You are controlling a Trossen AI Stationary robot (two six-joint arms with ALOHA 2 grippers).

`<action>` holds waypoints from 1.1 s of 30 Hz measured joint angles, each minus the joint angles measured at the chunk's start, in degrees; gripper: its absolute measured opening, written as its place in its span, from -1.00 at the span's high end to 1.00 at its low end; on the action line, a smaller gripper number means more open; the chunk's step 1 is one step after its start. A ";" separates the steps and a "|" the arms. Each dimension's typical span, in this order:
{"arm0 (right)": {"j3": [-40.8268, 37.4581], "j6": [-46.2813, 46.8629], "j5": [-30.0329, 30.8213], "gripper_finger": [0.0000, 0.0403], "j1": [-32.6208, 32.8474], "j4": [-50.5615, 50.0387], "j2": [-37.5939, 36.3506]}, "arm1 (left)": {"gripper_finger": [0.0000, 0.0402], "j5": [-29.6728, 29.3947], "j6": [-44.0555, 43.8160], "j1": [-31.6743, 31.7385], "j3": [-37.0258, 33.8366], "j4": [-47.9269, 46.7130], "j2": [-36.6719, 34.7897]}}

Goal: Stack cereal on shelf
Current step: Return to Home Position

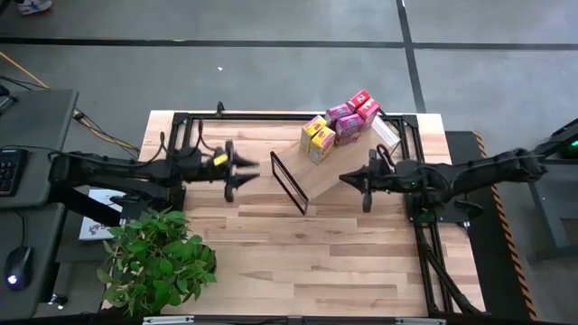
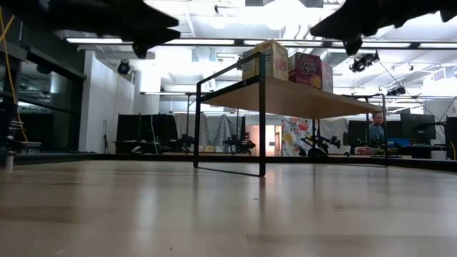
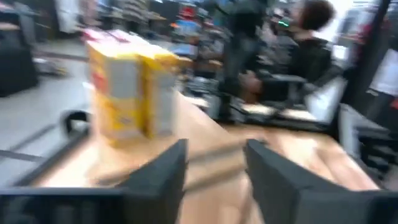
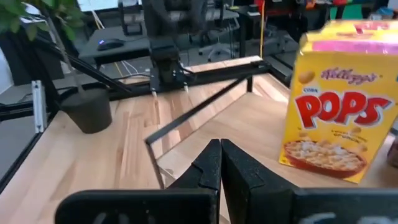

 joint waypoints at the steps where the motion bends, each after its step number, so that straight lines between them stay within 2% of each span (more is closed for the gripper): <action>1: 0.00 -0.17 0.47 1.00 0.74 0.00 -0.35 | 0.33 0.44 -0.44 -1.23 -1.53 1.18 -0.19; 4: 0.00 -1.12 2.13 1.00 2.59 -0.12 -1.08 | 0.82 -2.34 -0.19 -5.44 -7.37 9.21 -1.03; 6: 0.00 -1.20 2.92 1.00 3.52 -0.04 -1.27 | 0.93 -5.23 1.13 -8.05 -11.54 15.04 -1.99; 12: 0.00 -1.20 3.00 1.00 4.48 -1.25 -2.04 | 0.99 -9.16 1.85 -12.46 -19.89 17.81 -8.58; 16: 0.00 -1.18 3.95 1.00 4.46 -1.53 -3.17 | 1.00 -8.63 1.82 -12.43 -23.81 17.56 -14.11; 21: 0.00 -0.33 4.22 1.00 4.46 -4.08 -6.02 | 1.00 -7.68 1.85 -12.41 -24.12 8.59 -20.63; 25: 0.00 2.66 3.78 1.00 4.46 -10.48 -9.22 | 1.00 -7.89 2.36 -12.38 -24.18 0.42 -26.04; 33: 0.00 7.35 1.90 1.00 4.46 -20.69 -15.51 | 1.00 -8.38 3.85 -12.25 -24.14 -7.71 -37.38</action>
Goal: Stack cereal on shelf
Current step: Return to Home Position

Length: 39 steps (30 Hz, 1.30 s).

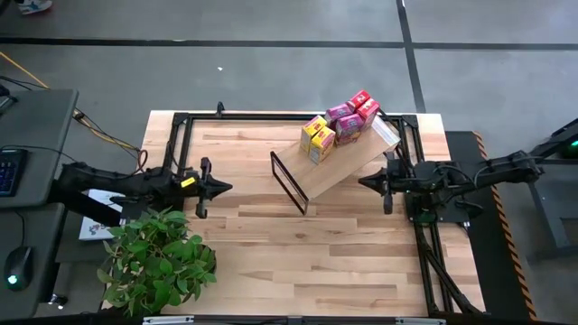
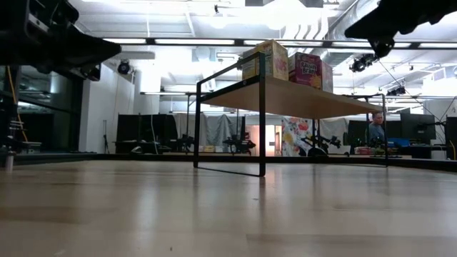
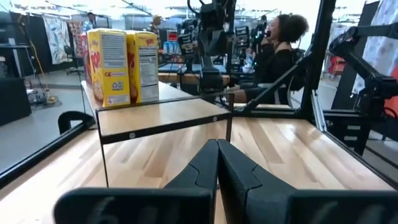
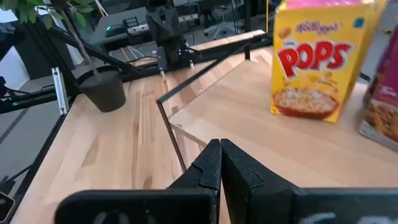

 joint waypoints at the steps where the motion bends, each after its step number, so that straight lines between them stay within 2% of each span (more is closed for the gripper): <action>1: 0.00 0.37 0.00 1.00 0.00 -0.93 -0.49 | 1.00 0.02 0.03 0.00 0.00 -1.25 -1.34; 12: -0.04 1.08 -0.02 1.00 0.00 -2.82 -0.08 | 1.00 0.22 0.58 0.00 0.01 -13.47 -14.39; 16: -0.46 0.98 0.02 1.00 0.00 -2.03 1.13 | 1.00 1.07 0.59 0.02 -0.02 -14.10 -14.25; 18: -3.49 0.58 -0.22 1.00 0.00 2.68 1.15 | 1.00 1.10 0.06 0.02 -0.02 -14.76 -14.22; 21: -9.15 0.15 -3.87 1.00 0.00 9.82 1.14 | 1.00 0.83 -0.61 0.02 -0.02 -14.98 -14.32; 25: -15.68 0.67 -4.51 1.00 0.00 19.01 -0.10 | 1.00 -1.22 0.43 0.02 -0.02 -14.68 -14.30; 31: -21.52 -1.34 -4.87 1.00 -0.68 25.28 -4.38 | 1.00 -5.27 2.16 0.02 -0.02 -13.96 -14.15; 35: -21.73 -4.50 -6.56 1.00 -1.30 23.23 -9.54 | 1.00 -5.22 2.51 0.02 -0.02 -13.96 -14.15; 39: -21.73 -6.92 -5.48 1.00 -2.06 18.32 -16.99 | 1.00 -5.20 2.54 0.02 -0.02 -13.96 -14.15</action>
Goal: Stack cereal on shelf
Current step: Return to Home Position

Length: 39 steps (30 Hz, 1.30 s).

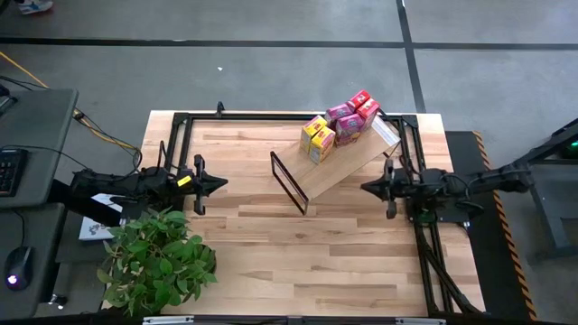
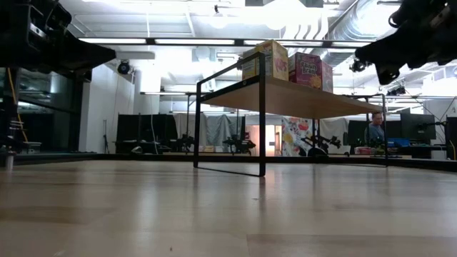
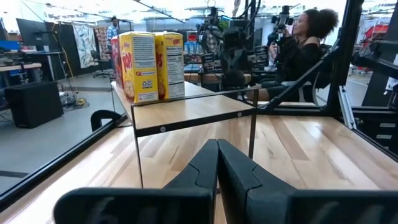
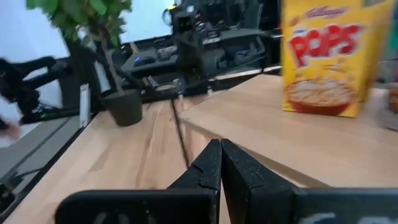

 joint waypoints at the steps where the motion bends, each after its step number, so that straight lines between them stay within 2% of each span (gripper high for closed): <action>1: 0.00 0.34 0.18 1.00 -0.11 -1.58 -1.83 | 1.00 0.00 -0.02 0.00 0.00 0.00 0.00; 6: -0.02 2.35 -1.33 1.00 -0.06 -5.83 -8.45 | 1.00 0.00 0.00 0.00 0.00 -0.02 0.00; 12: -6.88 -1.73 -4.20 1.00 -0.10 4.60 -11.89 | 1.00 -0.02 0.00 0.00 0.00 -0.02 0.00; 18: -6.91 -3.47 -4.72 1.00 -0.46 5.12 -12.19 | 1.00 0.00 0.00 0.00 0.00 0.00 0.00; 21: -6.92 -6.37 -3.60 1.00 -0.43 0.17 -12.17 | 1.00 0.00 0.00 0.00 0.00 0.02 0.00; 24: -6.84 -7.13 -2.68 1.00 -0.50 -0.29 -10.67 | 1.00 0.00 0.00 0.00 0.00 0.04 0.00; 39: -6.80 -6.53 -2.68 1.00 -0.50 -0.57 -9.48 | 1.00 0.00 0.00 0.00 0.00 0.07 0.00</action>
